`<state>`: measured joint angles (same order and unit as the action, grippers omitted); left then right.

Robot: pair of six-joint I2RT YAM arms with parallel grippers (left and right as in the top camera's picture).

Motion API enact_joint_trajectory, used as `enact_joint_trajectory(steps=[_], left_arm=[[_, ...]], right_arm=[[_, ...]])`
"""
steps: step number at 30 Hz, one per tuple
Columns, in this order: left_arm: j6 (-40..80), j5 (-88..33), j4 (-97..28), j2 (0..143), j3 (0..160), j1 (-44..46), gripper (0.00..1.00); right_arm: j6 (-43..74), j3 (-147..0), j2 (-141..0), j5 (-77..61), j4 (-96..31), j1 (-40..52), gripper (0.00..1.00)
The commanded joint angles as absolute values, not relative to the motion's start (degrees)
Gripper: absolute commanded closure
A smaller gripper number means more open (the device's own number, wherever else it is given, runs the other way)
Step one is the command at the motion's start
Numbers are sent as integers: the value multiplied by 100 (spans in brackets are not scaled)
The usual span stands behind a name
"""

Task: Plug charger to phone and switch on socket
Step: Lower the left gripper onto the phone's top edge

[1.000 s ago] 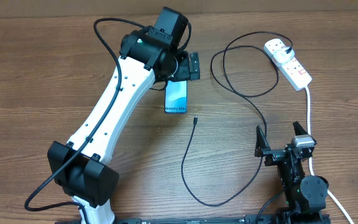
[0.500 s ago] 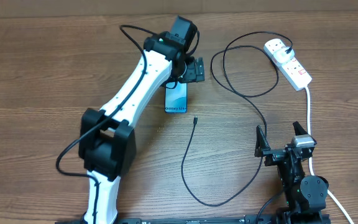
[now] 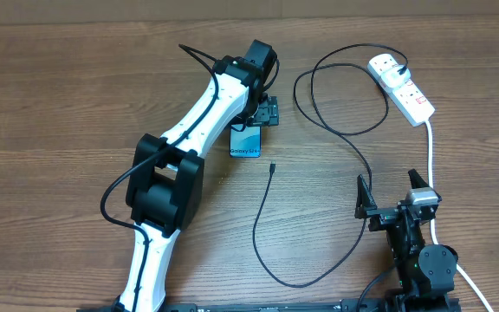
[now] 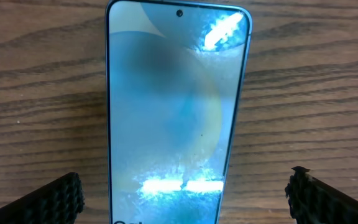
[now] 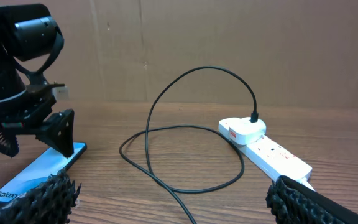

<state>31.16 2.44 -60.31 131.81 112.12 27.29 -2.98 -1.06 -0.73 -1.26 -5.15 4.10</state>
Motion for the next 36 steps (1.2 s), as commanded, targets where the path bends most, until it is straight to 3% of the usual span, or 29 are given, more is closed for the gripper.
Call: enact_joint_trajectory(steps=[1,8,36], left_arm=[[3006,368,-6038,13270,11297,2735,0],[2956,963,-6066,13275,11297,2733,0],[2545,637,-5627,13378,11260,2681,0]], right_arm=[[-307,-47,-16,-113,-484,377,0],[-307,-47,-16,-113,-484,377,0],[-307,-47,-16,-113,-484,377,0]])
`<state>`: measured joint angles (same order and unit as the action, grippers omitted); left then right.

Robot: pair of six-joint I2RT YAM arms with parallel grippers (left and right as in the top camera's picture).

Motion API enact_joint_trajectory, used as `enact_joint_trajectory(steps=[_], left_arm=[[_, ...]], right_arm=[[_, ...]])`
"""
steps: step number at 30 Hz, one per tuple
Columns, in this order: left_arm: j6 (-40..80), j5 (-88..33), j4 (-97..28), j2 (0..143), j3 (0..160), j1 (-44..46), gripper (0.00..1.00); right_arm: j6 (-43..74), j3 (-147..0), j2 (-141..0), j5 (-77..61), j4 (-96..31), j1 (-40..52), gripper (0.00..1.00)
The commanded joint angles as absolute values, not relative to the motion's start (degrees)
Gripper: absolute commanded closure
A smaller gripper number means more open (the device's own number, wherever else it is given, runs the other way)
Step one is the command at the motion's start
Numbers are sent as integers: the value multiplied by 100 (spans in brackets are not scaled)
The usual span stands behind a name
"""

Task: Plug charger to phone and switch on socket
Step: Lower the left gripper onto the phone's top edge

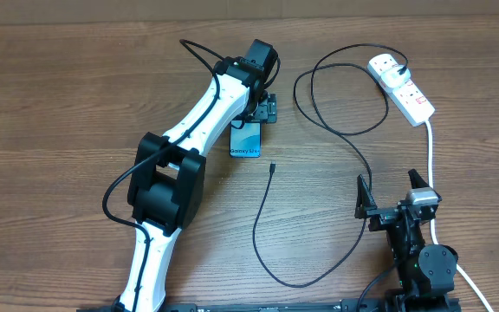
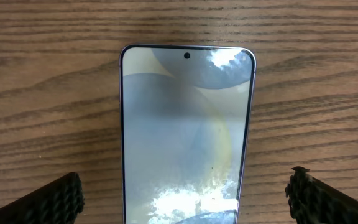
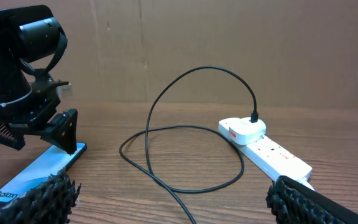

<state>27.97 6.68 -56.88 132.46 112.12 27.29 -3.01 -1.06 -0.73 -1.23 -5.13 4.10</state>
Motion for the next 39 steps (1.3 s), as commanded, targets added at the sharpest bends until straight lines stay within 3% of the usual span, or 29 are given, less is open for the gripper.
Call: enact_joint_trajectory(steps=[1,39], left_arm=[[2523,635,-5616,13378,11260,2674,0],[2932,593,-5638,13434,11183,2683,0]], right_arm=[[-307,-47,-16,-115,-484,377,0],[-307,-47,-16,-113,-484,377,0]])
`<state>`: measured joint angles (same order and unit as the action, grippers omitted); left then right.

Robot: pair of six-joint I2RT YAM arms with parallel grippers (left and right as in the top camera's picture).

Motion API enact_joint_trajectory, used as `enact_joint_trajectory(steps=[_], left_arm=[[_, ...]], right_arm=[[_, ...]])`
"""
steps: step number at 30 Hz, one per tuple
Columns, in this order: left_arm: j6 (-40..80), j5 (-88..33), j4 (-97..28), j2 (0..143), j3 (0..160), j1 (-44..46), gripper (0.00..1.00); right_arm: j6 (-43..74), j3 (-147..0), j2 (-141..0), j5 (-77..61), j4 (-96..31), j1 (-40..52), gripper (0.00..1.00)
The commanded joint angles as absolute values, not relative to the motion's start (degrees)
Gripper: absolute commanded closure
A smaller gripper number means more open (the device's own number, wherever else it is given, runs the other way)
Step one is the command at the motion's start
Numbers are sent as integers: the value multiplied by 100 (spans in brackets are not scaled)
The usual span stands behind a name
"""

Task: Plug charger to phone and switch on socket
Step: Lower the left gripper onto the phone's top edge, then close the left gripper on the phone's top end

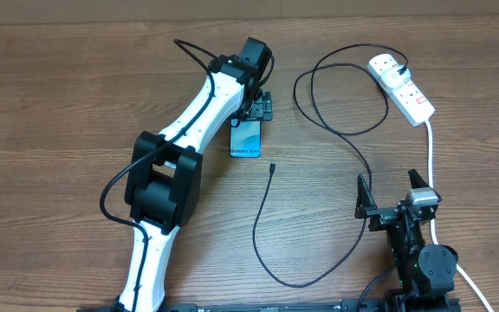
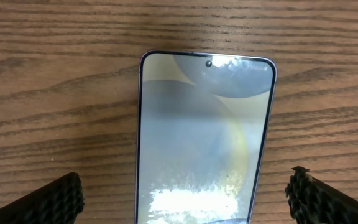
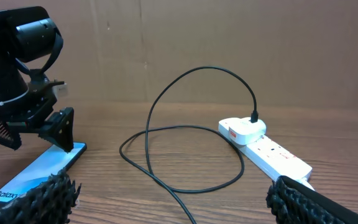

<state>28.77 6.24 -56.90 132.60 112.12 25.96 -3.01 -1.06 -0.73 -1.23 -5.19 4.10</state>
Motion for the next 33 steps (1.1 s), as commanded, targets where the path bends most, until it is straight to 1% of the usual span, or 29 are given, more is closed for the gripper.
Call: enact_joint_trajectory(steps=[1,33], left_arm=[[2934,589,-5618,13456,11183,2696,0],[2825,591,-5653,13760,11179,2698,0]], right_arm=[[-307,-47,-16,-115,-484,377,0],[-307,-47,-16,-113,-484,377,0]])
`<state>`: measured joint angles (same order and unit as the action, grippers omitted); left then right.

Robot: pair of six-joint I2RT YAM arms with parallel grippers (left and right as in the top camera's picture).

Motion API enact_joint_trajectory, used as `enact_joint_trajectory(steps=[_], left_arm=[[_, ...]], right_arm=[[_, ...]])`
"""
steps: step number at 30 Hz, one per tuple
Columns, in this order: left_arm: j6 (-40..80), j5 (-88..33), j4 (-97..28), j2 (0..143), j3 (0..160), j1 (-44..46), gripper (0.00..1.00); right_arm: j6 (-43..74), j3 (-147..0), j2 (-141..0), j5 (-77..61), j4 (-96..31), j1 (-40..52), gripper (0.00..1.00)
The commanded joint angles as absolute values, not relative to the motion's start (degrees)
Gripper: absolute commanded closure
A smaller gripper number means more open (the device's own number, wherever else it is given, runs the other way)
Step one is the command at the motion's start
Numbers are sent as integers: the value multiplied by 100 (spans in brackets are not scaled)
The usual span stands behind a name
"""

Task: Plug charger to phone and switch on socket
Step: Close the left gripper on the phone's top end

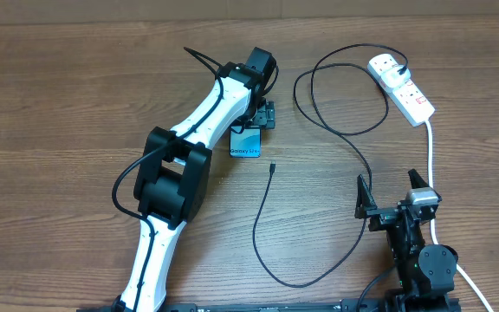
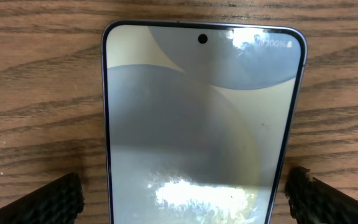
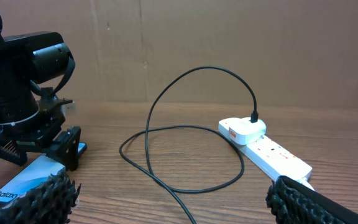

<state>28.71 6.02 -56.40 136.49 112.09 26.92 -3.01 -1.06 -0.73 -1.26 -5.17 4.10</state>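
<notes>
A blue phone lies face up on the wooden table, its screen filling the left wrist view. My left gripper hovers low over the phone's top end, open, with one finger on each side of the phone and a small gap on each side. The black charger cable loops across the table; its free plug end lies just below and to the right of the phone. A white power strip holds the charger adapter. My right gripper is open and empty near the front edge.
The power strip's white lead runs down the right side past my right arm. A brown cardboard wall stands behind the table. The cable's loops lie between the phone and the strip.
My left gripper has come closer to the phone and centred on it, so the screen looks larger and sits between the fingers. Phone, cable and right arm have not moved.
My left gripper was close over the phone, slightly askew. Then it stood further back with the phone smaller in view, then with the phone off to the right. Now it is close and centred, open throughout. The phone, cable and right gripper stayed in place.
</notes>
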Motion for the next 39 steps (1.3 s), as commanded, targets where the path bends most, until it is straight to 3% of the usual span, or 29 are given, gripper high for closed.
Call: enact_joint_trajectory(steps=[1,39], left_arm=[[2827,591,-5655,13760,11179,2698,0],[2672,-45,-5730,14035,11179,2423,0]], right_arm=[[-307,-47,-16,-115,-484,377,0],[-307,-47,-16,-113,-484,377,0]])
